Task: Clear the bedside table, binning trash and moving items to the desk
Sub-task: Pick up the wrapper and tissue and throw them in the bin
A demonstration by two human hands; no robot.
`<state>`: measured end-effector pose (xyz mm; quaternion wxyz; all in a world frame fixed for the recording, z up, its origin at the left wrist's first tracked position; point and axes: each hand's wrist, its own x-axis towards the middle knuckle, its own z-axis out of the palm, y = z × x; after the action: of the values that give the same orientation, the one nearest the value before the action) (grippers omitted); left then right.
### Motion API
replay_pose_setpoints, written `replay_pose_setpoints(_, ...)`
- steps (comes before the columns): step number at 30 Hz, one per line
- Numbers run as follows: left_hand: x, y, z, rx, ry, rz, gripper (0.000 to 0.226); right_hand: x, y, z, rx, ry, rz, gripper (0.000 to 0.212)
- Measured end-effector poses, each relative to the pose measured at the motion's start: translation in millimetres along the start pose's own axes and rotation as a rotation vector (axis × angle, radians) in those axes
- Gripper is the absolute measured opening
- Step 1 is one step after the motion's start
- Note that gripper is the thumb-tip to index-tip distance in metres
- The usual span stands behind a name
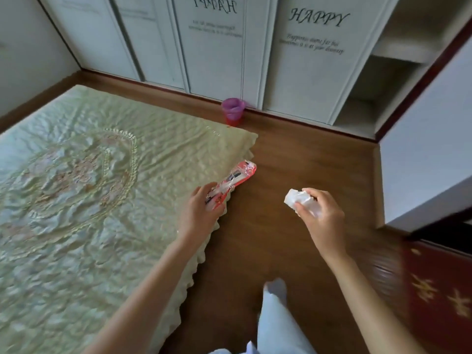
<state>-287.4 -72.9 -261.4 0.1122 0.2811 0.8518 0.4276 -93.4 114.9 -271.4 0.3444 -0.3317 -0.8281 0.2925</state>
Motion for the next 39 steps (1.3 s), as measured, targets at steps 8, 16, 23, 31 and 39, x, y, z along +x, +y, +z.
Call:
replay_pose_setpoints(8,105,81,106,0.001,-0.017,0.014,0.048,125,82,-48,-0.040,-0.037,0.068,0.030)
replay_pose_setpoints(16,202,125,177,-0.002,-0.060,0.004,0.047,234,144,-51,-0.062,-0.047,0.059,0.032)
replay_pose_setpoints(23,319,130,220,-0.018,-0.092,-0.004,0.050,343,187,-7,-0.026,-0.053,0.066,0.032)
replay_pose_setpoints(31,479,146,245,-0.017,-0.138,0.043,0.047,487,209,56,-0.025,-0.021,0.088,0.032)
replay_pose_setpoints(39,597,160,283,0.033,-0.134,0.052,0.051,607,252,94,-0.011,-0.051,0.081,0.032)
